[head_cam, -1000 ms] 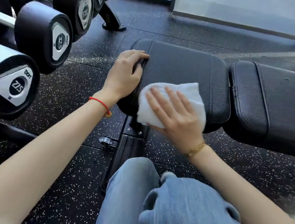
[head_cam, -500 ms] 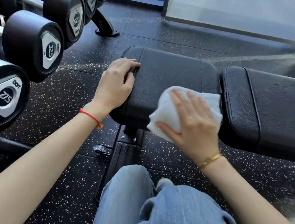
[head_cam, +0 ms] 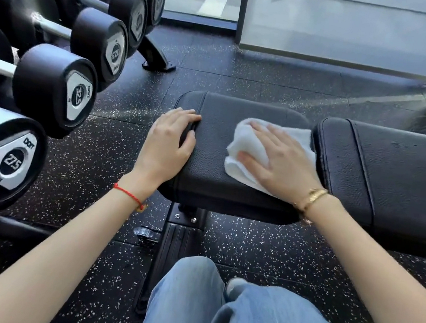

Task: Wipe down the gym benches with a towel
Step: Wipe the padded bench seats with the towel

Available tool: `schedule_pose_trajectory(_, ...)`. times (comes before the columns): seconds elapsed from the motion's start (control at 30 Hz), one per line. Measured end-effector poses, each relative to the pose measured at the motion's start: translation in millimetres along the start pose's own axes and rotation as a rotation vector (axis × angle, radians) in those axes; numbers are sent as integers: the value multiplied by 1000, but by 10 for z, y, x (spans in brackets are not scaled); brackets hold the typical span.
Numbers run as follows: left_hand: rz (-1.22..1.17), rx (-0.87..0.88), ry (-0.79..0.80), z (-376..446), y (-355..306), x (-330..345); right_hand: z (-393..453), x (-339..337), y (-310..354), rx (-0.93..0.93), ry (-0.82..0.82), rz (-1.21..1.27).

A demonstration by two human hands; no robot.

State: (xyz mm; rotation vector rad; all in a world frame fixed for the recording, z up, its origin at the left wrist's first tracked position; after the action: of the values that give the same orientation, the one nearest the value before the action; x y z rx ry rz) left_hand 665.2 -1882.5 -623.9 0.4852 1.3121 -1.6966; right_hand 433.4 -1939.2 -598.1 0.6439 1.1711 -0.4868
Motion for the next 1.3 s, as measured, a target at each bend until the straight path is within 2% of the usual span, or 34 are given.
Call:
schedule_pose_trajectory(0.13,54,0,17,5,-39,22,362,-31,-416,193,61,-29)
schedule_pose_trajectory(0.23,69,7,21,3,-58,18,782,61,-380,241,109,-103)
schedule_pose_trajectory(0.4,130,13,45,12,-103,-7,277,-34,-114,14,55,-51)
schedule_pose_trajectory(0.47,129,9,55,22,-153,-12,-40,-99,-199,-4,27,-48)
schedule_pose_trajectory(0.63,95,39,117,-24,-586,178,-570,-340,-703,221,0,-255)
schedule_pose_trajectory(0.73,86,84,164,-36,-909,414,-696,-334,-812,277,56,-270)
schedule_pose_trajectory(0.97,176,91,193,16,-1241,744,-95,-320,-1116,461,99,-256)
schedule_pose_trajectory(1.07,199,104,180,-14,-1231,774,-312,-349,-1007,368,135,-222)
schedule_pose_trajectory(1.17,212,114,170,-44,-1197,780,-918,-489,-809,203,62,-247)
schedule_pose_trajectory(1.3,225,123,157,-49,-1206,771,-1352,-699,-960,289,8,-247)
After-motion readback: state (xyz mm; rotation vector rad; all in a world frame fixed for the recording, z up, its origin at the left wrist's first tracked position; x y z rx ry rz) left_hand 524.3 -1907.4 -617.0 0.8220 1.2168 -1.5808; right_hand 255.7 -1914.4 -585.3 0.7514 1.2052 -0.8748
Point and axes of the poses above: each hand's wrist, its own z-axis towards the middle knuckle, its own x-axis out of the palm, y = z × x, the point moved 2 cm from there along z, towards the middle knuckle, and after that the axes turned 3 degrees about -x, right-handed, at the moved point
